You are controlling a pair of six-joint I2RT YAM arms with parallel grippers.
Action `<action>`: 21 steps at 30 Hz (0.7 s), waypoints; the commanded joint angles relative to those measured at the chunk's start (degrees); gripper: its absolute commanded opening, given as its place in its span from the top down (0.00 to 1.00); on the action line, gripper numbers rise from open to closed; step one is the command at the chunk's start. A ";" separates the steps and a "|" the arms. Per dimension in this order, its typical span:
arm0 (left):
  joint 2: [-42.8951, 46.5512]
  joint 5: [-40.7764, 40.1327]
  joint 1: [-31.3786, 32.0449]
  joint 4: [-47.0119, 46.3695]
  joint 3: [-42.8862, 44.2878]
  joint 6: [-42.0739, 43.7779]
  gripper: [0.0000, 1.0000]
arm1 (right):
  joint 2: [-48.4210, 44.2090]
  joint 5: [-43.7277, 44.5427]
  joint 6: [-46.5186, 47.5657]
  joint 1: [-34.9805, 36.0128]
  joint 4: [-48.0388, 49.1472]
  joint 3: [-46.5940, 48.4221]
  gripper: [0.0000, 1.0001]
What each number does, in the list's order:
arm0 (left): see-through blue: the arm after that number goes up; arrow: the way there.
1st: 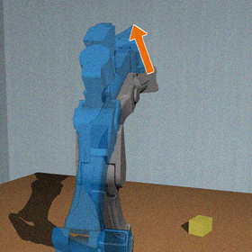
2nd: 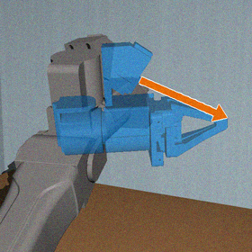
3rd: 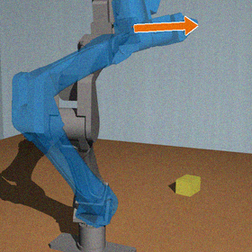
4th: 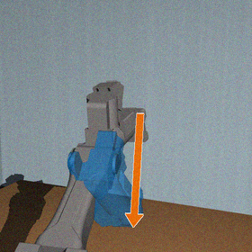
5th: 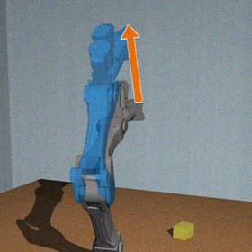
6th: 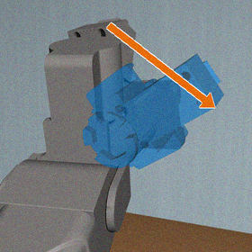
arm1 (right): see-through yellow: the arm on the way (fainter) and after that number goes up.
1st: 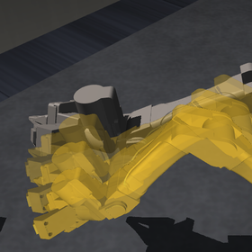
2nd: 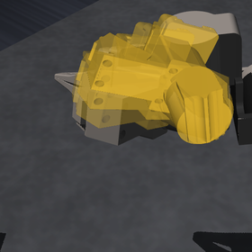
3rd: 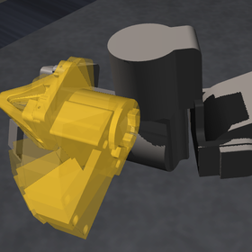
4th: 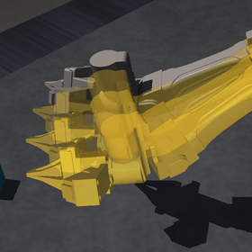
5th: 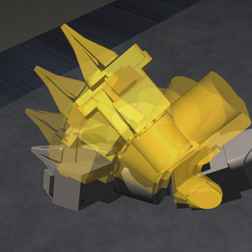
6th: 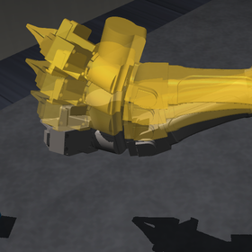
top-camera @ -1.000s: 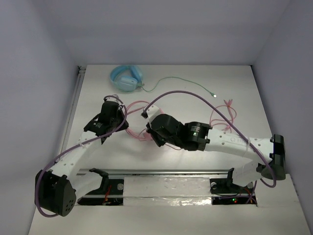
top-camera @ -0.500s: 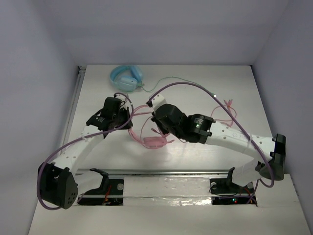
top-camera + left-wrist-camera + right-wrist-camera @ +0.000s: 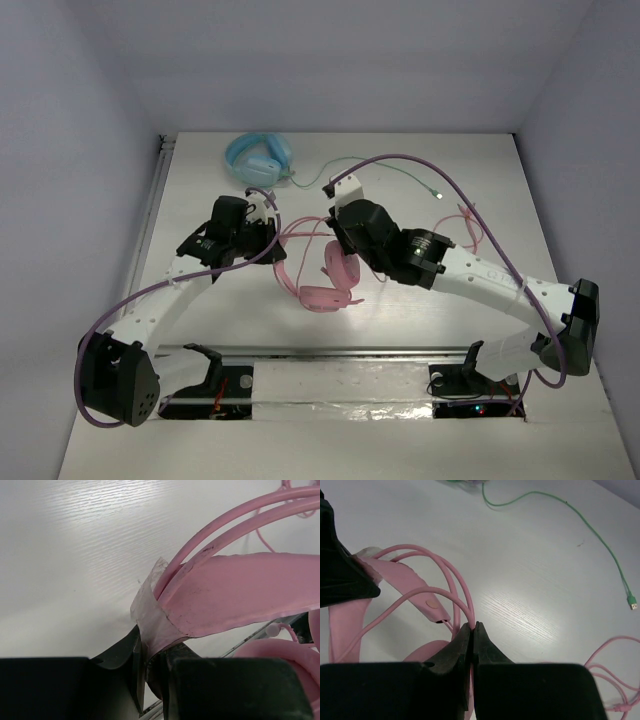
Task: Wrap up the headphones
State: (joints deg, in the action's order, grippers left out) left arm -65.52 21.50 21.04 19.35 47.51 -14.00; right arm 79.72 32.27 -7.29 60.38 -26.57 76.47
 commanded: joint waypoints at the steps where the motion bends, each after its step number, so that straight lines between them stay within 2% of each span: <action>1: 1.62 7.76 0.23 -6.25 1.98 -2.26 1.00 | -2.63 2.88 -0.53 -0.70 5.73 -2.19 1.00; 7: 1.80 11.72 0.23 -9.42 2.94 -5.15 1.00 | -5.71 9.47 -5.44 -1.84 9.15 -6.85 1.00; 12: 2.23 11.99 0.23 -11.18 3.47 -7.53 1.00 | -10.80 7.03 -8.09 -2.37 13.55 -12.13 1.00; 21: 3.55 12.25 -0.90 -13.11 4.79 -10.78 1.00 | -15.47 1.82 -10.64 -3.43 20.58 -20.12 0.93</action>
State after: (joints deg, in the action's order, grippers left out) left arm -65.32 29.74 20.84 11.73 48.12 -20.27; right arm 65.56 34.89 -16.03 57.36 -11.81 58.41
